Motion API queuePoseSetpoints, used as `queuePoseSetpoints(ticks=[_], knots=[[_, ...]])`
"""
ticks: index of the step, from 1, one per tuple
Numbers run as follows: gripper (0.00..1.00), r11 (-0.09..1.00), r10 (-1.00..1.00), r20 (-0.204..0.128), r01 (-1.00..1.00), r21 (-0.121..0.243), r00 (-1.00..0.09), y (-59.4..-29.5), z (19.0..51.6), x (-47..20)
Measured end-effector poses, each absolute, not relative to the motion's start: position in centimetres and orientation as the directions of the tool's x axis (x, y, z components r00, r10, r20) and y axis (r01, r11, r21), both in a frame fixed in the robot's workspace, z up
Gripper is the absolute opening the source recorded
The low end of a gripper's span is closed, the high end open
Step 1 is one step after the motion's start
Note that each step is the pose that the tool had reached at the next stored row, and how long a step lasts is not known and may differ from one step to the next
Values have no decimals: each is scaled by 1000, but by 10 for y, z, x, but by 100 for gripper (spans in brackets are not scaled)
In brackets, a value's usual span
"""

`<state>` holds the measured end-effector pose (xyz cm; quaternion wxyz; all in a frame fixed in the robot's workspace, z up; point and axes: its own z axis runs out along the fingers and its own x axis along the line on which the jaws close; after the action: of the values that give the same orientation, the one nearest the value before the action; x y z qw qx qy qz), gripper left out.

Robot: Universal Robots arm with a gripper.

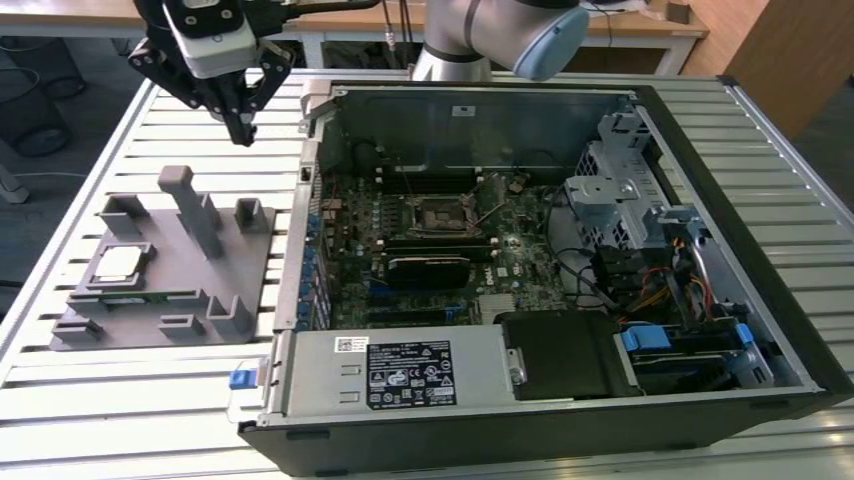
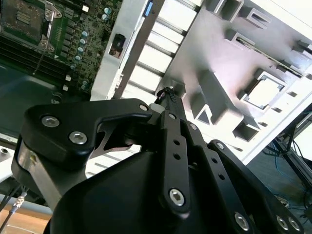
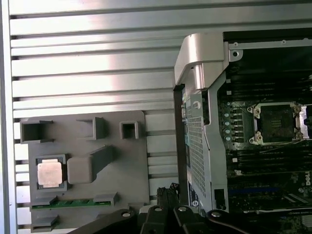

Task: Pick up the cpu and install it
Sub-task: 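Reach for the cpu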

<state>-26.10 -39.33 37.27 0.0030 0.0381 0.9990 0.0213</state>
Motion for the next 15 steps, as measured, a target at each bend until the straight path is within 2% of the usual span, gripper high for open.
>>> queuePoseSetpoints(ticks=[15], knots=[[11, 996, 76, -3, 76, 43, -997, -393, 370, -280]])
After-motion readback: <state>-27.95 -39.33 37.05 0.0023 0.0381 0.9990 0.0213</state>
